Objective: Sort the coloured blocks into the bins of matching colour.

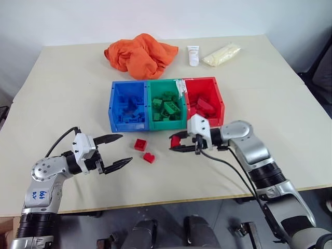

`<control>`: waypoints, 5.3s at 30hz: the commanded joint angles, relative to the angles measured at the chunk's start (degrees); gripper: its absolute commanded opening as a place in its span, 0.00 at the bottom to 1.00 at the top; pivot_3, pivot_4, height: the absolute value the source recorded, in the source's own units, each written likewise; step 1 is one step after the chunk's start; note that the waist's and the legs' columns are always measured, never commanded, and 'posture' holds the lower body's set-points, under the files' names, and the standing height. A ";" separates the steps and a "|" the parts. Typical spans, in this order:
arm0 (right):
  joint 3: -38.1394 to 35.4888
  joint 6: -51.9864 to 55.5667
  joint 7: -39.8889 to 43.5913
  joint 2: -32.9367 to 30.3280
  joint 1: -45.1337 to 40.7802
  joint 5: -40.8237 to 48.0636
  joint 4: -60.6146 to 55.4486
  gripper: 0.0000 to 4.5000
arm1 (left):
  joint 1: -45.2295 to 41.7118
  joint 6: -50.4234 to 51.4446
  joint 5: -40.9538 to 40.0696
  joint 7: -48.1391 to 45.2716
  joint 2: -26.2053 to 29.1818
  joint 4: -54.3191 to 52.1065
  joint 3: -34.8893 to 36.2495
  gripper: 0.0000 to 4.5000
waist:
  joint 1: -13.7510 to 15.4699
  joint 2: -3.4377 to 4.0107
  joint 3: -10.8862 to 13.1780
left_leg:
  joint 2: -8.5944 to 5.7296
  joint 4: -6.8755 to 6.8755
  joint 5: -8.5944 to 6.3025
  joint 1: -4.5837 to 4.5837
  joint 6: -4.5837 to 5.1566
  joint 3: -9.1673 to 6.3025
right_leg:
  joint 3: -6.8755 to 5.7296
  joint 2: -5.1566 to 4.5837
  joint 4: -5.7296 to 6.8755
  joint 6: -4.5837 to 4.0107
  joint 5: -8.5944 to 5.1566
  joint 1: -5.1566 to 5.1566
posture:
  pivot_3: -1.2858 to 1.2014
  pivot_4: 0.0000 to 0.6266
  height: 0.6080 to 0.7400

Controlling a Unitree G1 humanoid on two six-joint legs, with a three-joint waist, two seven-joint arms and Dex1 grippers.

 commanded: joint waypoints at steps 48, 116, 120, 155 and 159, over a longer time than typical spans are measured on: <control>-9.17 -8.59 16.75 -19.39 1.45 5.30 7.58 0.99 | 19.16 16.56 -3.19 4.56 10.75 -20.21 9.32 1.00 | 0.98 0.02 0.01 | 0.14 -0.07 -0.04 0.03 0.01 0.11 | 0.21 0.01 -0.19 -0.10 0.03 0.09 | 0.52 0.24 1.00; -36.99 8.59 -14.76 -18.04 37.17 17.47 -29.33 1.00 | -62.84 -20.14 21.37 31.72 -40.98 61.23 -15.49 0.67 | 4.44 -0.26 0.16 | 0.03 0.64 -0.16 -0.25 0.20 0.49 | 0.04 0.46 -0.10 0.27 0.26 0.04 | 0.52 0.24 1.00; -37.07 8.64 -15.88 -18.30 38.04 17.95 -29.97 1.00 | -65.36 -22.55 22.27 33.13 -41.17 65.67 -14.06 0.94 | 4.24 -0.26 0.16 | 0.04 0.64 -0.16 -0.26 0.21 0.54 | 0.09 0.49 -0.07 0.28 0.26 -0.02 | 0.52 0.24 1.00; -17.01 0.73 -0.42 -17.63 10.07 12.46 -4.04 1.00 | 0.95 23.50 3.44 1.41 10.47 -13.14 2.27 0.99 | 2.04 -0.19 0.12 | 0.58 0.54 -0.31 -0.17 -0.04 0.29 | 0.21 0.56 -0.20 -0.07 0.37 0.02 | 0.52 0.24 1.00; -17.05 0.61 0.68 -18.03 10.09 12.35 -3.66 1.00 | 3.82 23.27 2.99 1.72 11.49 -13.24 4.02 0.99 | 1.73 -0.18 0.13 | 0.64 0.53 -0.32 -0.16 -0.08 0.28 | 0.21 0.58 -0.20 -0.14 0.36 0.03 | 0.52 0.24 1.00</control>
